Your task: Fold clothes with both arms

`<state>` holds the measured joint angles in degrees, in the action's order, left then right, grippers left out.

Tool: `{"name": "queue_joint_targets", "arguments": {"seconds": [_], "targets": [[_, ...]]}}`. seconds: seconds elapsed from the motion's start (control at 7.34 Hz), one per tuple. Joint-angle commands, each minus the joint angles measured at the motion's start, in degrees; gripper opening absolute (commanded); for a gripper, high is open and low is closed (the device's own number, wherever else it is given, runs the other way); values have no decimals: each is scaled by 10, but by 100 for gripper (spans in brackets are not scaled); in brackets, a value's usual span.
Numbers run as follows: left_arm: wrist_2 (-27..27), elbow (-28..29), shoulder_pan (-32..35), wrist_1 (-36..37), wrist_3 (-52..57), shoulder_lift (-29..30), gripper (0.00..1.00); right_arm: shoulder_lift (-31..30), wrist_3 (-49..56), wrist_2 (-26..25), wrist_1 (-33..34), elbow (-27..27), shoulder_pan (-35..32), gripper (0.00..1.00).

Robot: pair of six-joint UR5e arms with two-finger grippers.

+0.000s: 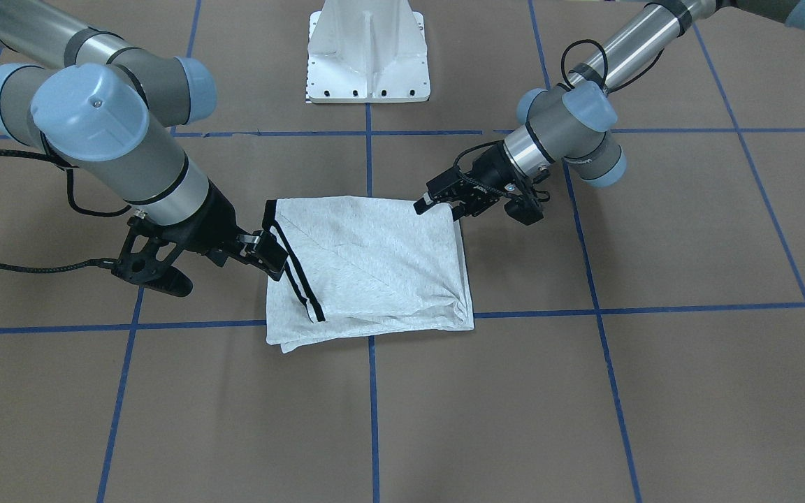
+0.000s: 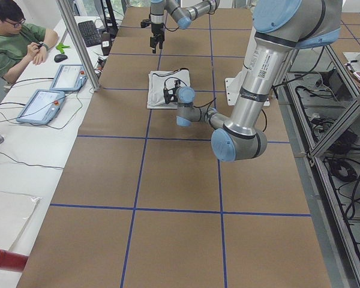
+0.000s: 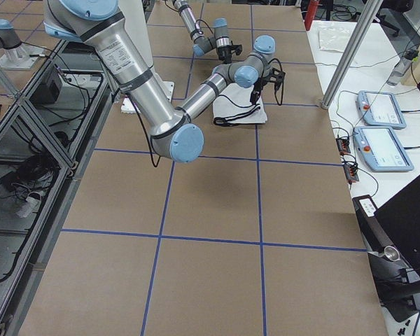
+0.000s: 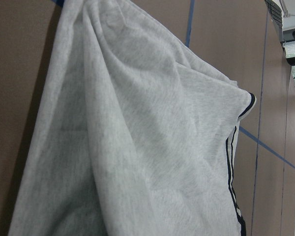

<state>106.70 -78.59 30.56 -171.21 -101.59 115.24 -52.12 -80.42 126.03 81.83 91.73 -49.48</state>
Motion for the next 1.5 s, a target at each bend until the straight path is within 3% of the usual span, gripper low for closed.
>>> {"name": "queue_joint_targets", "arguments": {"seconds": [0.0, 1.36], "targets": [[-2, 8, -1, 1, 0, 0, 99, 0, 0, 0, 0, -1, 0, 100], [22, -3, -9, 9, -8, -8, 99, -9, 0, -1, 0, -1, -1, 100]]}}
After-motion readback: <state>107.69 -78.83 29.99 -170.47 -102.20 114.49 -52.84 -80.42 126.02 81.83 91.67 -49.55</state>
